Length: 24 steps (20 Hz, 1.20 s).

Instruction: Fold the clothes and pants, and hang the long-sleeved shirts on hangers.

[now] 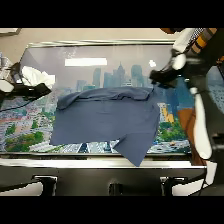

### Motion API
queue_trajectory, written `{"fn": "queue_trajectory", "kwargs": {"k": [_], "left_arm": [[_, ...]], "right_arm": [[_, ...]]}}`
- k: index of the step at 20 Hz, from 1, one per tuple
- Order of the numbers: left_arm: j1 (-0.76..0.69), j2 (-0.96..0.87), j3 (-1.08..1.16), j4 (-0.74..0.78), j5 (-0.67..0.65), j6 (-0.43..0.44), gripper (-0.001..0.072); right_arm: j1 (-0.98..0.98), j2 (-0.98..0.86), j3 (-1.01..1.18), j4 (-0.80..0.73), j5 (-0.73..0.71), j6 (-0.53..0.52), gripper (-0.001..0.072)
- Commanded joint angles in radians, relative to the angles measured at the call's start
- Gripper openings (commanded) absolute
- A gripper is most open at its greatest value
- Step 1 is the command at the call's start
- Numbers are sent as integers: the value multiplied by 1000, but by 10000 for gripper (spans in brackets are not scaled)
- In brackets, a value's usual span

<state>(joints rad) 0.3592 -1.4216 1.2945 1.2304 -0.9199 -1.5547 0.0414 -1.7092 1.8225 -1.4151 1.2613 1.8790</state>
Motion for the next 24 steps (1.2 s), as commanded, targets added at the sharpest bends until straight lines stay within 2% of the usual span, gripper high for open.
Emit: {"fn": "queue_trajectory", "kwargs": {"k": [1, 2, 4, 9, 14, 19, 24], "left_arm": [[100, 101, -24, -28, -188, -28, 535], [123, 138, -66, -48, -182, -40, 535], [150, 206, -158, -53, -179, -40, 535], [151, 259, -290, -49, -163, -39, 535], [151, 256, -292, -49, -161, -40, 535], [151, 256, -292, -57, -162, -44, 535], [150, 256, -292, -65, -164, -44, 535]], "right_arm": [[-189, 89, -1, 192, 241, -293, 411], [-245, 102, -7, 233, 325, -372, 397], [-368, 165, -108, 381, 346, -435, 320], [-501, 322, -549, 399, 277, -526, 324], [-498, 340, -926, 470, 177, -633, 324], [-498, 340, -1072, 558, 34, -707, 324], [-498, 339, -1131, 594, -45, -724, 324]]}}
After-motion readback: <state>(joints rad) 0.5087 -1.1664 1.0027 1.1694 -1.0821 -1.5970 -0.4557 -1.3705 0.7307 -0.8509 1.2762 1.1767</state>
